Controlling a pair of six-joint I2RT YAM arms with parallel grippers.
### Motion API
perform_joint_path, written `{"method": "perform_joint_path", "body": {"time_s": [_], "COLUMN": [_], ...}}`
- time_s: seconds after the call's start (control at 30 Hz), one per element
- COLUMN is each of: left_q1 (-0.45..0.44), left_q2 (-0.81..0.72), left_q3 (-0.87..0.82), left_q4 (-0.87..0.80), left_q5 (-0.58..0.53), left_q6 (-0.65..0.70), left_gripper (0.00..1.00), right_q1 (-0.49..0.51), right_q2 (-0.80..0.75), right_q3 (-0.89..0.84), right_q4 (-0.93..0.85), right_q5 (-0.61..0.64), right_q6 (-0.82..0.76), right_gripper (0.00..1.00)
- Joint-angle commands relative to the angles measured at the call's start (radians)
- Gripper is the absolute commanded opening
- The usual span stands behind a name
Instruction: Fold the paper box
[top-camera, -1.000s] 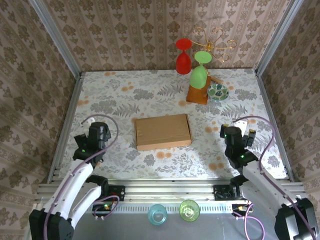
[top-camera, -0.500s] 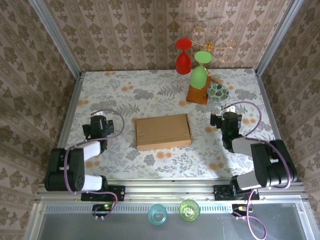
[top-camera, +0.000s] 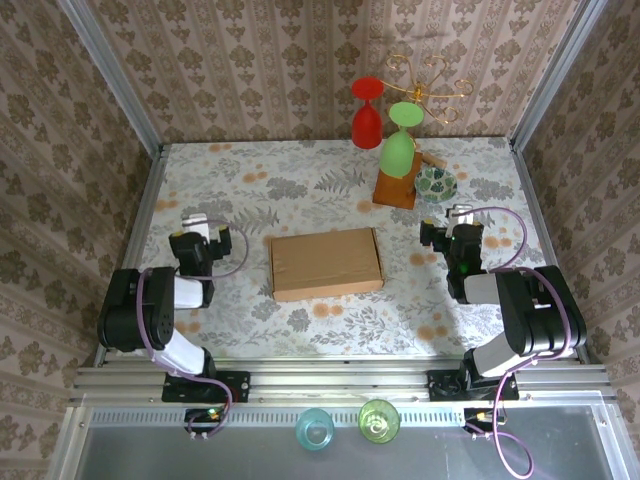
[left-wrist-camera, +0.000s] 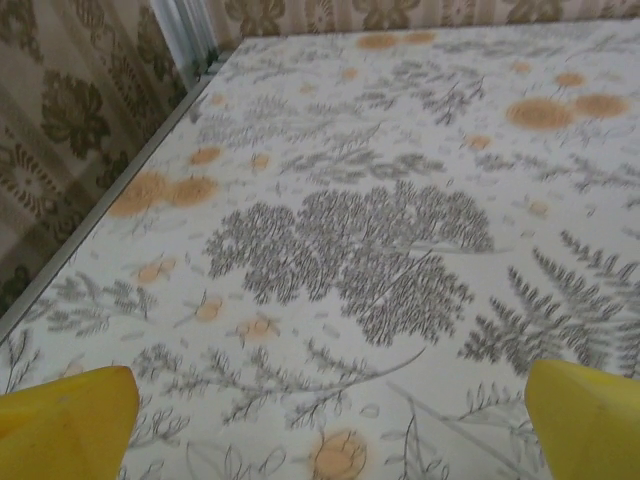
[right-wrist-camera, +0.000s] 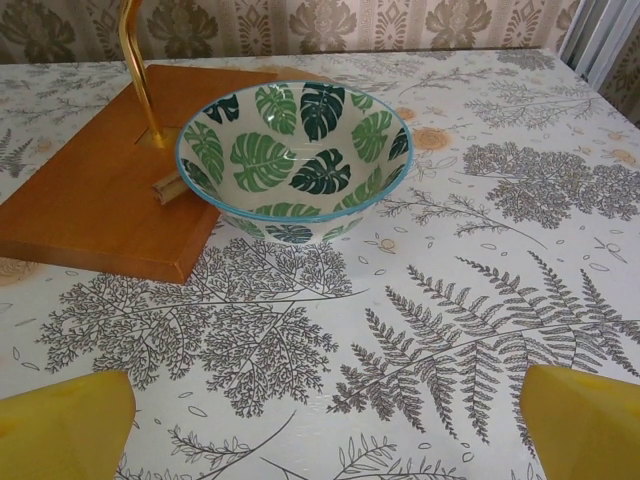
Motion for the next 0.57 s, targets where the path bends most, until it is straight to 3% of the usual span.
{"method": "perform_joint_path", "body": {"time_s": [0.0,0.43,0.53], "left_q1": [0.006,0.007,0.008], "left_q2": [-0.002,-0.005,0.009], "left_q3": [0.01,0.0,-0.122], "left_q4": [0.022,0.038,0.28], "left_q5": [0.031,0.03,-0.031], "left_q6": [0.017,0.013,-0.007], "left_gripper": [1.0,1.0,1.0], "right_q1": [-0.005,-0.005,0.02], "right_q2": [0.006,0.005,0.001], "right_q3": [0.01,0.005,-0.078], "right_q4": [0.015,0.022,0.18], "right_q5": [0.008,0.008,0.004], "right_q6": [0.01,0.009,-0.027], "right_gripper": [1.0,1.0,1.0]}}
